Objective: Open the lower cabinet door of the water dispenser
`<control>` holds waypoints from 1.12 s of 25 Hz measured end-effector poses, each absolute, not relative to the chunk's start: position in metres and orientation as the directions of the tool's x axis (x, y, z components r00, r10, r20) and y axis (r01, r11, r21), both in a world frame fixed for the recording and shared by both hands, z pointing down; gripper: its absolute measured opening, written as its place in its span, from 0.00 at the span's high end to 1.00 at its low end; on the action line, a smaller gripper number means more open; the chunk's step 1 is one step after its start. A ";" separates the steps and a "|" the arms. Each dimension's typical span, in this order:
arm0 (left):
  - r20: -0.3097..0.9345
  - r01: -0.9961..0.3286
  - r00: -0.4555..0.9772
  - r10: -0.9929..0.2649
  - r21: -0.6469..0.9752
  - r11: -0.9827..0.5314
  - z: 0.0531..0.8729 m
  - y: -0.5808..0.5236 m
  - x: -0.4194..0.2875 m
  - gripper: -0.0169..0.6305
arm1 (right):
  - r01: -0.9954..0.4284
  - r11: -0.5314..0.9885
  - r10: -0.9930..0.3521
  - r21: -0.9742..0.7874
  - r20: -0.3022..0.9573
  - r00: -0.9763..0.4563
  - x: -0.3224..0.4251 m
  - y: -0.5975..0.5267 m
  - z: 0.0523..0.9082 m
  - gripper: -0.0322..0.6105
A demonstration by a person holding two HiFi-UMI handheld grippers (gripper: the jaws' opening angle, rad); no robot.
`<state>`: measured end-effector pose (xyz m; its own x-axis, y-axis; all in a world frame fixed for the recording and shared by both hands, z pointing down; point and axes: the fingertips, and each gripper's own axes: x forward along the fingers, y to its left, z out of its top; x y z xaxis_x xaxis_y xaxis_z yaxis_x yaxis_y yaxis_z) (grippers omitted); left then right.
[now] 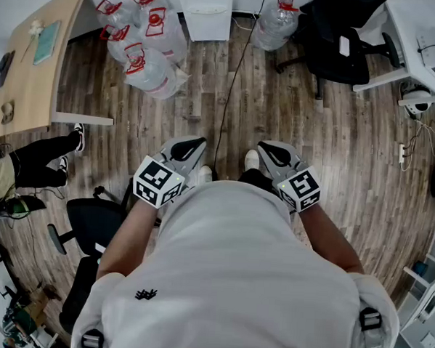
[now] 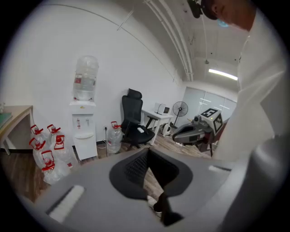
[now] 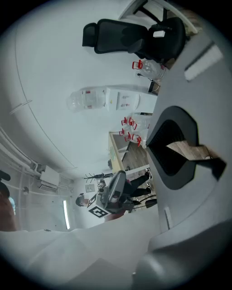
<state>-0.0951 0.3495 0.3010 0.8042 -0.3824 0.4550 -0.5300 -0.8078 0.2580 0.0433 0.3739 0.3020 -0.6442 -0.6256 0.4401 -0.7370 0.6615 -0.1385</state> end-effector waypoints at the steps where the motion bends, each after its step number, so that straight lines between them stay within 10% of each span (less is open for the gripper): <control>1: 0.459 -0.537 0.800 -0.387 0.257 -0.804 0.304 0.347 -0.099 0.89 | -0.734 0.664 -0.625 -0.139 0.437 -0.647 0.042 0.371 0.303 0.95; 16: 0.426 -0.670 0.724 -0.542 0.247 -0.700 0.293 0.256 -0.030 0.89 | -0.609 0.765 -0.468 -0.210 0.467 -0.750 0.100 0.274 0.338 0.95; 28: 0.467 -0.556 0.788 -0.401 0.263 -0.788 0.328 0.117 -0.064 0.89 | -0.716 0.651 -0.523 -0.252 0.535 -0.663 0.065 0.125 0.389 0.82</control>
